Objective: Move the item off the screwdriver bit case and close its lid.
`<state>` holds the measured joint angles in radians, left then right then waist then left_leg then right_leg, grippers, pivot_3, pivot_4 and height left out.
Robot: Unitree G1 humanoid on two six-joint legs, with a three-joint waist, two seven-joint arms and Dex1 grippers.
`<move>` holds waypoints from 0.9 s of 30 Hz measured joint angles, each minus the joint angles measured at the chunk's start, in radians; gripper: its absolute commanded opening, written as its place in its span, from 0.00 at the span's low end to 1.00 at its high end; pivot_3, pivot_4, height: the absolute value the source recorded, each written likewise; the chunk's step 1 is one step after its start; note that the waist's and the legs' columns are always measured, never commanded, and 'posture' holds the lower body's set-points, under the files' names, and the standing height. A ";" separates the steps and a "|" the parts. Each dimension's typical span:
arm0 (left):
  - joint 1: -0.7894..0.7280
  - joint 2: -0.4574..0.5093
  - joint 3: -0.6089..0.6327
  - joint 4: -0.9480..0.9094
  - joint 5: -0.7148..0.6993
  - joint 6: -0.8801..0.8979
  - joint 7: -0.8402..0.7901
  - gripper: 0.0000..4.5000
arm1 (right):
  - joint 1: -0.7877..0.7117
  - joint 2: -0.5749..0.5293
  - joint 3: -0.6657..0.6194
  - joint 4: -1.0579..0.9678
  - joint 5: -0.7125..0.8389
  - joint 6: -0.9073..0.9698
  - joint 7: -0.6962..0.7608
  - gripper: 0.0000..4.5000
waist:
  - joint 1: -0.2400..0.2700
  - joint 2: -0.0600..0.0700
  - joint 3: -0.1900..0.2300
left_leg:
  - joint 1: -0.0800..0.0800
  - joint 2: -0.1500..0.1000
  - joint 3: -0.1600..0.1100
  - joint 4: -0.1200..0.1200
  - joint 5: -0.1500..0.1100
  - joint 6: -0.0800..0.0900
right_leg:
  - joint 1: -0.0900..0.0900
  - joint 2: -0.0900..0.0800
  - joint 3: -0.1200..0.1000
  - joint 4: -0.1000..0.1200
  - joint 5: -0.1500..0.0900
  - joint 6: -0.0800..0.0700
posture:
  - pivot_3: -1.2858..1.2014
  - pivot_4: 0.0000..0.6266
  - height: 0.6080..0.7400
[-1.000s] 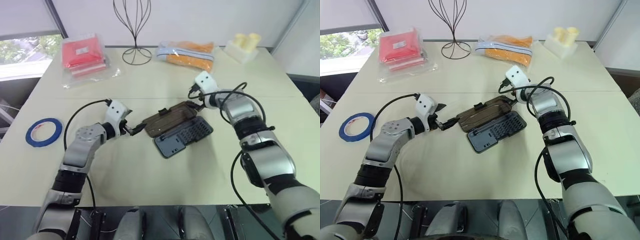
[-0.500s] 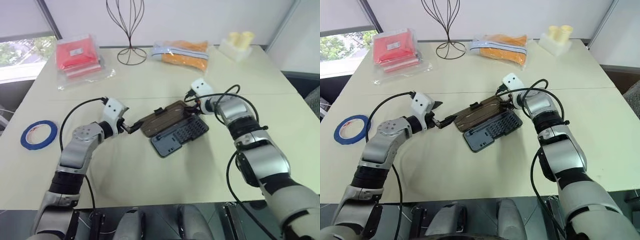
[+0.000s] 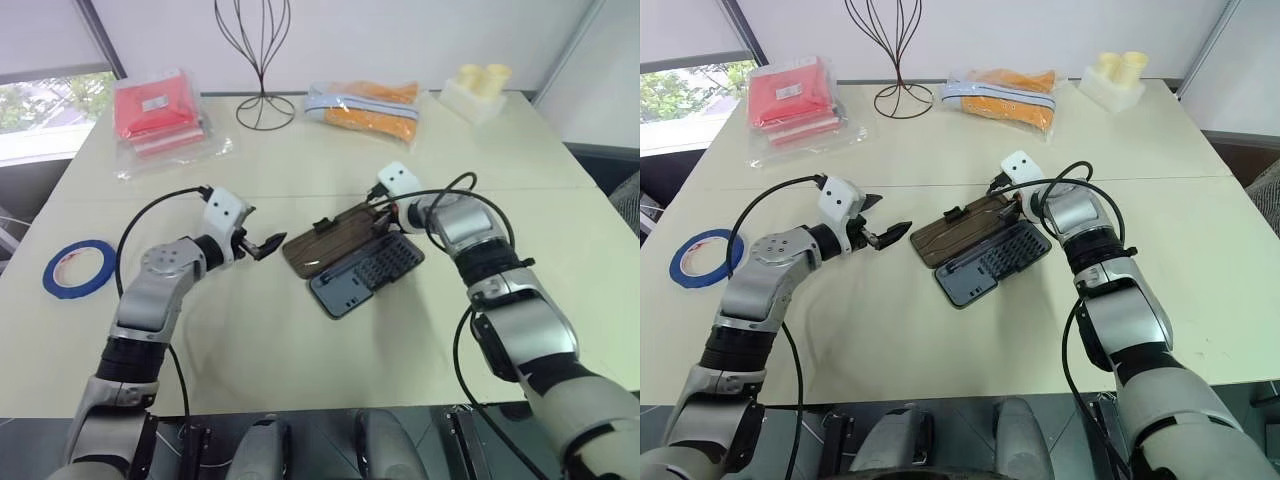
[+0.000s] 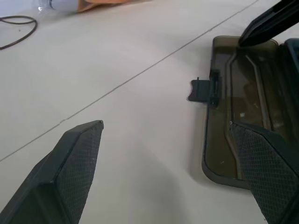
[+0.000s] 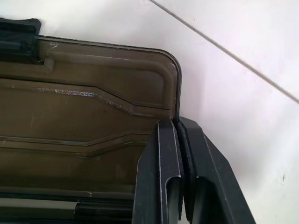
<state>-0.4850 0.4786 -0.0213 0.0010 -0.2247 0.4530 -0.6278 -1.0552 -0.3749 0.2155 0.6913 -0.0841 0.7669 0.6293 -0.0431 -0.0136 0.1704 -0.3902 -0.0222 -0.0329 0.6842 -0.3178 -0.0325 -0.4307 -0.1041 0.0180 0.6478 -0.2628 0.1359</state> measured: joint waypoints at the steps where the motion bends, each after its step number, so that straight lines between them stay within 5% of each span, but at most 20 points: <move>1: 0.000 0.000 0.000 0.000 0.000 0.000 0.001 1.00 | 0.010 0.003 -0.024 -0.035 0.005 0.054 -0.022 0.01 | 0.001 0.000 0.000 | 0.000 0.000 0.000 0.000 0.000 0.000 | 0.000 0.000 0.000 0.000 0.000 0.000 | 0.52 0.24 1.00; 12: 0.000 0.002 0.005 -0.004 0.002 0.015 0.020 1.00 | 0.110 0.059 -0.284 -0.496 0.077 0.784 -0.239 0.01 | -0.001 0.000 0.000 | -0.001 0.000 0.000 -0.001 0.000 0.000 | -0.002 0.000 0.000 0.001 0.000 0.000 | 0.52 0.24 1.00; 27: -0.004 0.011 0.004 -0.003 0.002 0.022 0.018 1.00 | 0.216 0.026 -0.323 -0.663 0.318 0.841 -0.361 0.01 | -0.001 0.000 0.000 | -0.001 0.000 0.000 -0.001 0.000 0.000 | -0.002 0.000 0.000 0.001 0.000 0.000 | 0.52 0.24 1.00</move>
<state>-0.4890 0.4896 -0.0169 -0.0025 -0.2227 0.4754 -0.6103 -0.8391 -0.3492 -0.1078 0.0282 0.2340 1.6078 0.2681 -0.0440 -0.0136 0.1705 -0.3910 -0.0223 -0.0326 0.6833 -0.3178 -0.0322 -0.4323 -0.1039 0.0183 0.6492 -0.2628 0.1359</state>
